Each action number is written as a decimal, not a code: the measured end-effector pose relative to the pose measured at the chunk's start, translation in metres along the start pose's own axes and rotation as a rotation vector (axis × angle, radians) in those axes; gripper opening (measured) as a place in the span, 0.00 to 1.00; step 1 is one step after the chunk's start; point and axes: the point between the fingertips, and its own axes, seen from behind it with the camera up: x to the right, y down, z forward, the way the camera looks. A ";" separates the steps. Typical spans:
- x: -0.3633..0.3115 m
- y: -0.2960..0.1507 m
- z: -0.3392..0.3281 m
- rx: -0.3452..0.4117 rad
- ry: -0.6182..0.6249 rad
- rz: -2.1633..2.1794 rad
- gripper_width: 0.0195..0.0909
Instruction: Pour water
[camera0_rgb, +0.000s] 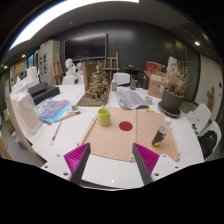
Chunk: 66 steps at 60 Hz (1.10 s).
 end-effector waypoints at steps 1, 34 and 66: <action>0.010 0.002 0.003 0.004 0.005 0.002 0.93; 0.240 0.035 0.152 0.142 0.085 0.048 0.93; 0.249 0.026 0.228 0.186 0.049 0.096 0.28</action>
